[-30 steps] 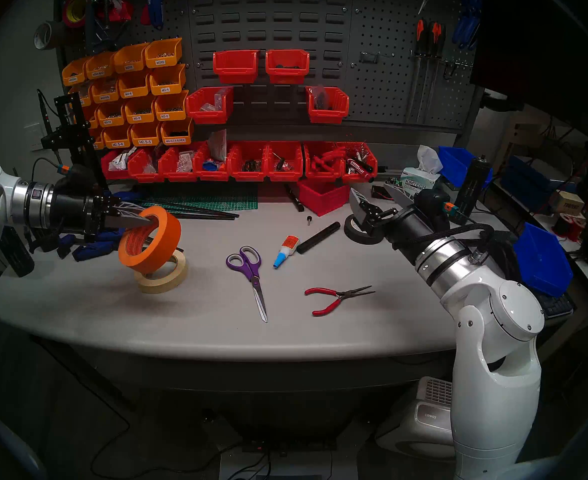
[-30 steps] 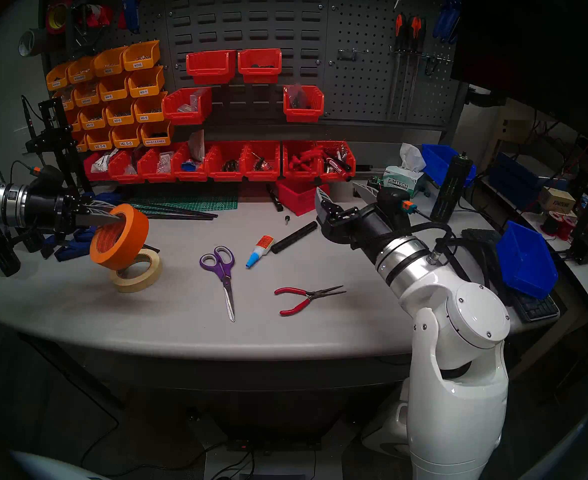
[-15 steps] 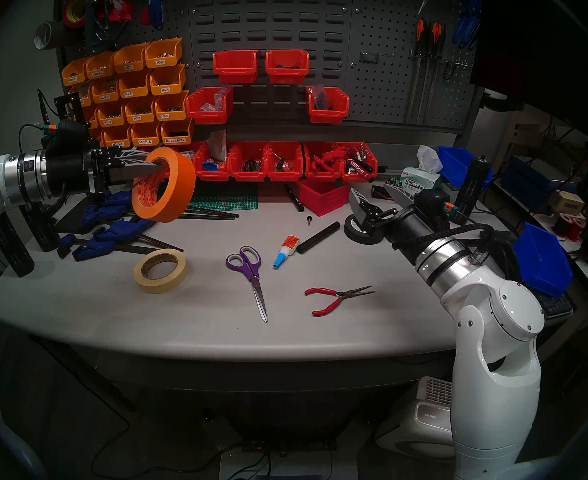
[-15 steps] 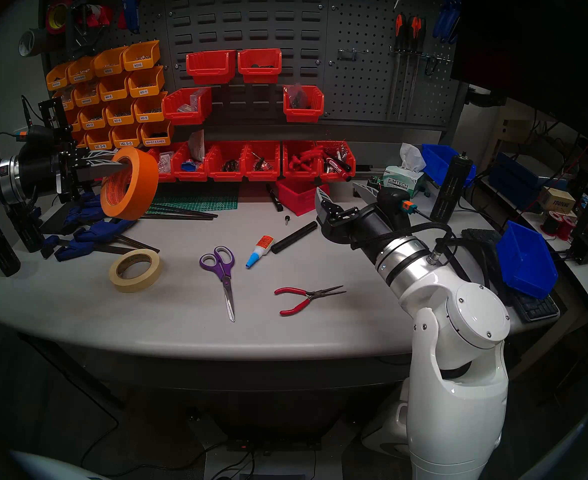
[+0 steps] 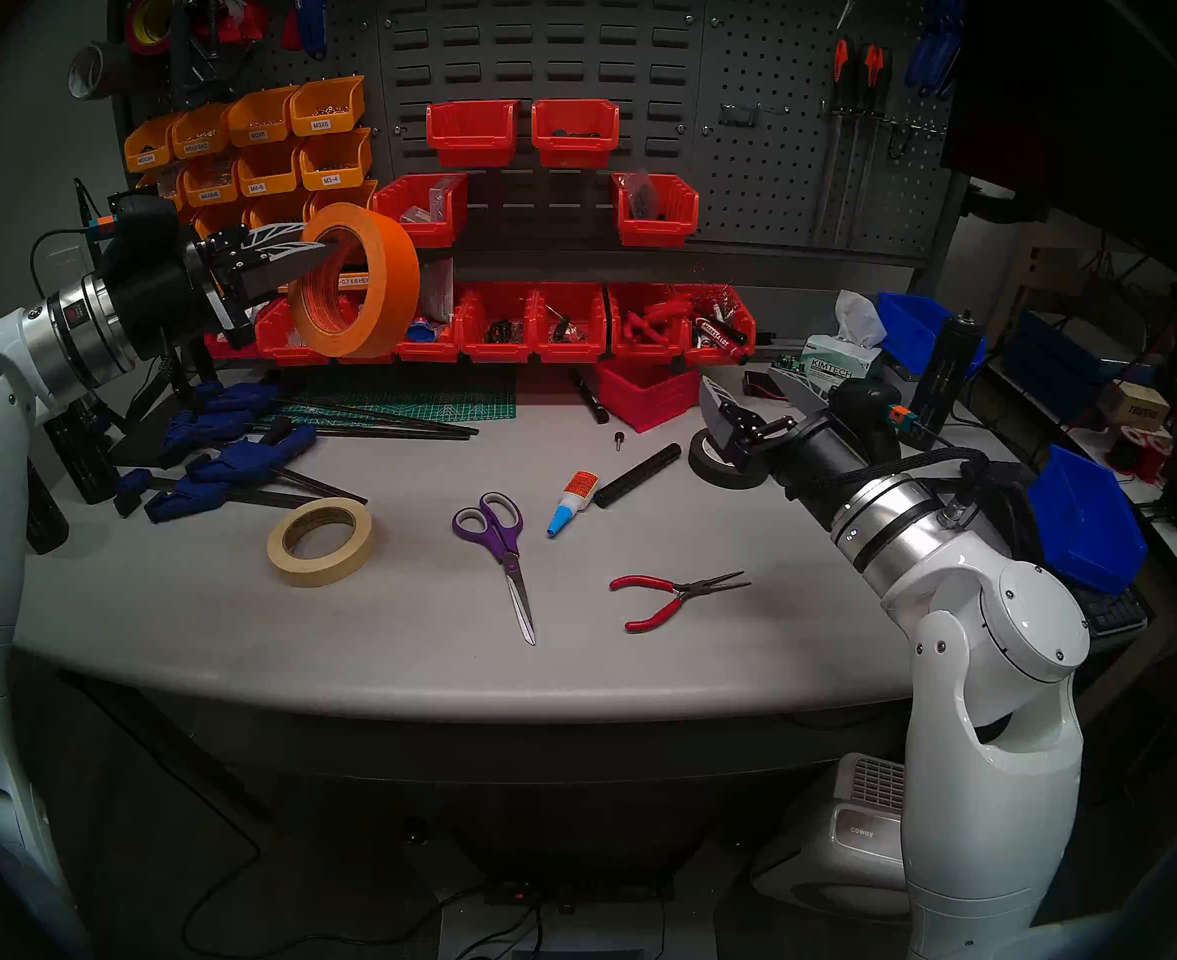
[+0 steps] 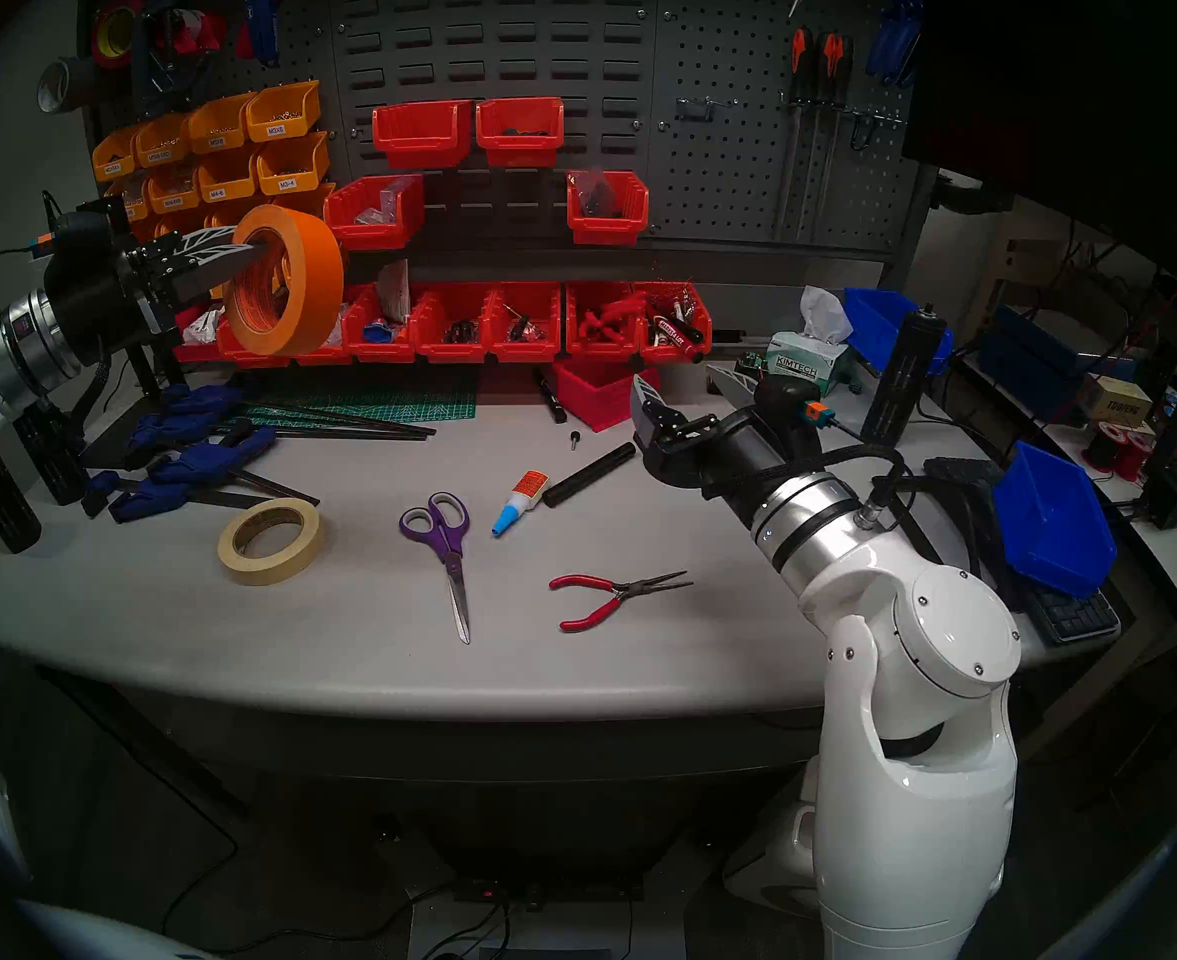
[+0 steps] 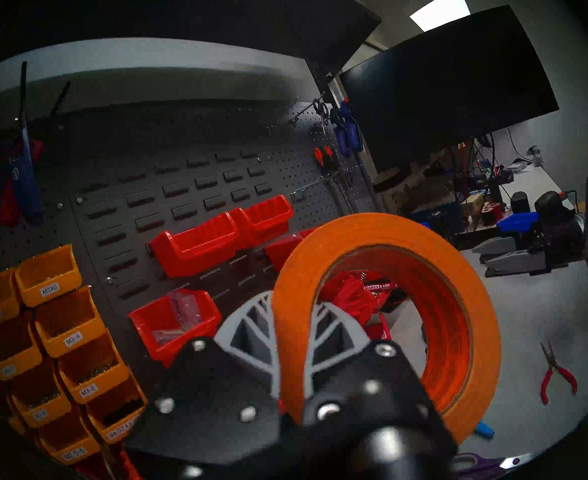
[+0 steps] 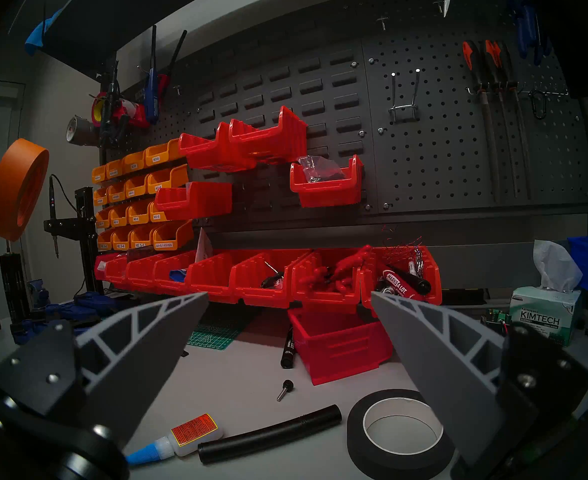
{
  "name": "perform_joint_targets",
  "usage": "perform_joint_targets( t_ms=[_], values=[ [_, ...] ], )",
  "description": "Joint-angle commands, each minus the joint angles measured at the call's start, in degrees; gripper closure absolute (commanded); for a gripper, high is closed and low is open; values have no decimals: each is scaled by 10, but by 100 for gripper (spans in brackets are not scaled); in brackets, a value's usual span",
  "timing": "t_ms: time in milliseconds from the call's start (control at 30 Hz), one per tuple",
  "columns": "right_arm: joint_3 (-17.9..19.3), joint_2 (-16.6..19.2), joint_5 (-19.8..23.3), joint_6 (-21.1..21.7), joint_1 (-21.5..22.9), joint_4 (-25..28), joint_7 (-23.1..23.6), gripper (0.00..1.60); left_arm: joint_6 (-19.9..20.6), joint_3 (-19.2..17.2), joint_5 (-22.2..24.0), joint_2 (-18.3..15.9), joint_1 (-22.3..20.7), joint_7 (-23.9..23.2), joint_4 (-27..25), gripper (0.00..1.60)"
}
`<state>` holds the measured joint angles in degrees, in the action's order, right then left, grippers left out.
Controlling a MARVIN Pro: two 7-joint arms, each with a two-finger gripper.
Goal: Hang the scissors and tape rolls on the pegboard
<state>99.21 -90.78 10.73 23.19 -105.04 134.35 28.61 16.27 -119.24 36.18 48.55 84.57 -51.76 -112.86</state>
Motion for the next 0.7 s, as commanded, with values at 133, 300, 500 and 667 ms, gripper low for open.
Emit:
perform_joint_targets(
  t_ms=[133, 300, 500, 667],
  values=[
    [-1, 0, 0, -1, 11, 19, 1, 0, -85, 6, -32, 86, 34, 86, -89, 160],
    [-1, 0, -1, -1, 11, 19, 1, 0, -128, 14, -82, 127, 60, 118, -109, 160],
    [-1, -1, -2, 0, 11, 20, 2, 0, -175, 28, -131, 149, 73, 142, -110, 160],
    [-1, -2, -2, 0, 11, 20, 2, 0, -212, 41, -171, 162, 78, 163, -108, 160]
  ],
)
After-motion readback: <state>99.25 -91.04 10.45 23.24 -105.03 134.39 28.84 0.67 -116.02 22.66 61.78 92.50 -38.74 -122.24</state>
